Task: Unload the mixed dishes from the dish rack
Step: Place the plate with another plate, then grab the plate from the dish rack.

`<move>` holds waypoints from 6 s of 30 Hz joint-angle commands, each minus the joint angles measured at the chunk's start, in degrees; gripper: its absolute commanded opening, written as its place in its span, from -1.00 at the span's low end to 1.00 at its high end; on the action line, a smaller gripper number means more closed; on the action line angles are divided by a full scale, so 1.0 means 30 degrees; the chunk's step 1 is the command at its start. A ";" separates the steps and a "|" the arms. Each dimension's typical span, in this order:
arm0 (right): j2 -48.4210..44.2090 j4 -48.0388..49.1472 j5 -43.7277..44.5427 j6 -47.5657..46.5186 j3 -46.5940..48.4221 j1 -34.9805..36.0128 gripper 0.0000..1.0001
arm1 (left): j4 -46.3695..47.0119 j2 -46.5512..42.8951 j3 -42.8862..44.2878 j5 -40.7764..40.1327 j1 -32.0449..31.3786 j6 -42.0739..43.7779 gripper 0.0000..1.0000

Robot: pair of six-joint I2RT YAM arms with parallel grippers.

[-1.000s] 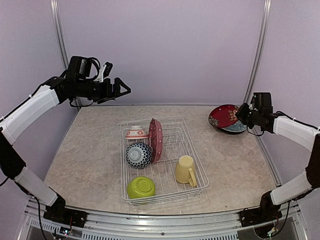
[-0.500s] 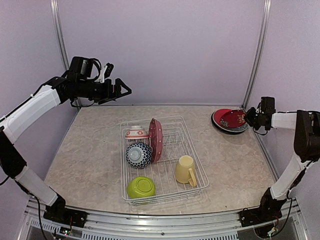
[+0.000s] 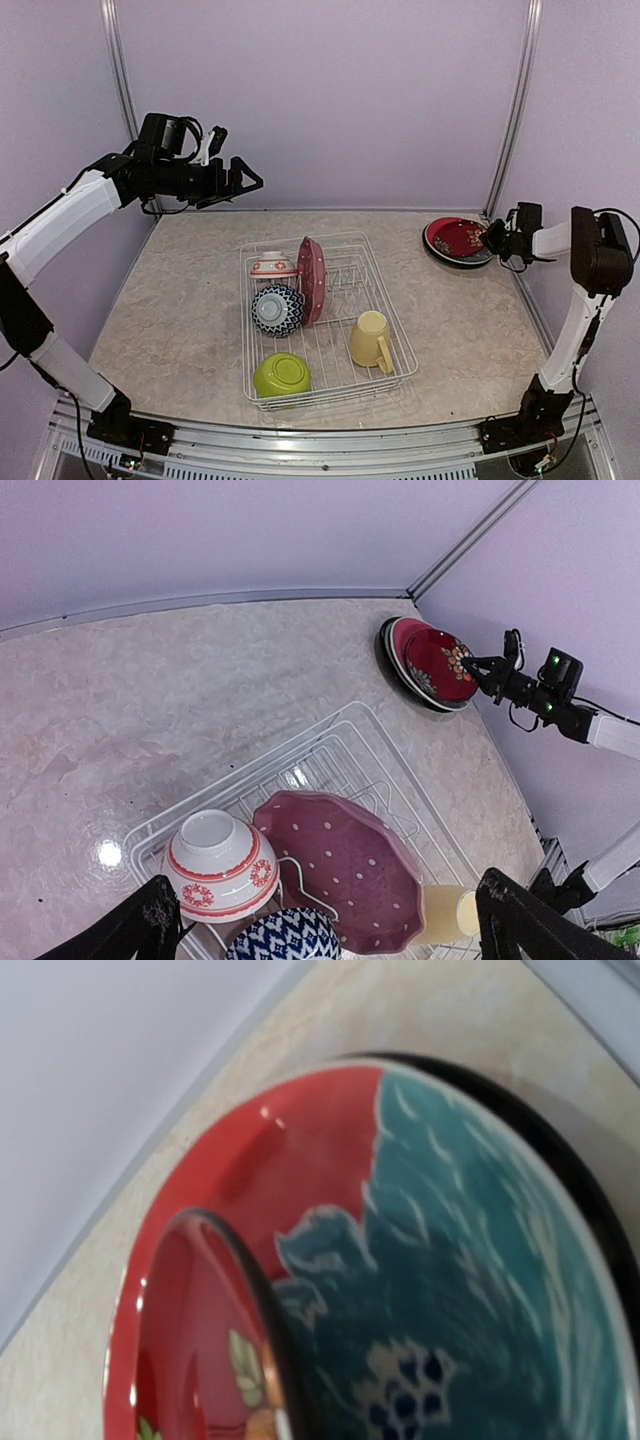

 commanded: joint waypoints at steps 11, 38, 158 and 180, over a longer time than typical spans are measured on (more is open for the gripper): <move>0.0617 -0.1831 0.1375 -0.2684 0.1966 -0.0448 -0.31 | -0.0708 -0.0155 0.0837 -0.0342 -0.0124 -0.0328 0.98; -1.0049 -0.7648 0.9719 -0.3117 -0.3656 1.0939 0.82 | -0.0577 -0.1543 0.0612 -0.1484 -0.0056 -0.0034 0.98; 0.3531 -1.9708 2.0928 0.2531 1.6802 2.5089 -1.00 | -0.0420 -0.1361 0.0431 -0.1697 0.0102 0.0040 0.98; 0.1493 -2.2401 2.3672 0.0340 1.8345 2.5123 -1.00 | -0.0420 -0.0759 0.0317 -0.2191 0.0513 0.0231 0.98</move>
